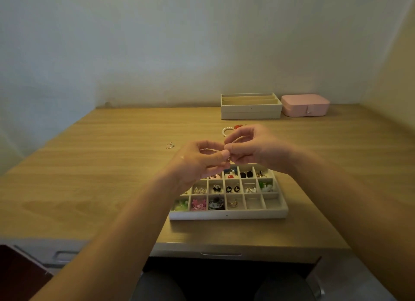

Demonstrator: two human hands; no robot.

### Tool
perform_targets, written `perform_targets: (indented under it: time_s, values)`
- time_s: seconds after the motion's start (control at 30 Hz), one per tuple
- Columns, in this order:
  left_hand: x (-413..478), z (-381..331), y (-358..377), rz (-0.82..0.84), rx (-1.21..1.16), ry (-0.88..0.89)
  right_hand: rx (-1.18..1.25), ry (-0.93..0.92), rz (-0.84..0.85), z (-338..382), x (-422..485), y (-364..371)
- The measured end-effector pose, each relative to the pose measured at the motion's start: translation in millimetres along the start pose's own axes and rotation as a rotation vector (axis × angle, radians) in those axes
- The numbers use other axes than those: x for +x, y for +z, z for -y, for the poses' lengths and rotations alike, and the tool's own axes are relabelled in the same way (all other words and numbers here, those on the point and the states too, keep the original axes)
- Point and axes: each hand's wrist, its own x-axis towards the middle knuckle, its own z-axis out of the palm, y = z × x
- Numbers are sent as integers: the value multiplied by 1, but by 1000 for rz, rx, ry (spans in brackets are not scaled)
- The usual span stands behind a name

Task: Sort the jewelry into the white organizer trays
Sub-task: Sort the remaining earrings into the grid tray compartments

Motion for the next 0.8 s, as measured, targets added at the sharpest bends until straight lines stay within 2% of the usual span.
perform_targets:
  time_s: [0.17, 0.33, 0.53, 0.67, 0.8]
  values:
    - [-8, 2, 6, -47, -37, 8, -115, -49, -61, -5, -12, 4]
    - [-18, 5, 6, -87, -58, -20, -327, -83, -29, -12, -22, 10]
    - [-24, 10, 4, -96, -1, -31, -453, -195, 4, -12, -27, 11]
    - [-27, 17, 5, -83, 75, -37, -557, -166, 53, -12, -28, 11]
    - [-29, 21, 4, 15, 230, -42, -592, -81, 114, -13, -29, 6]
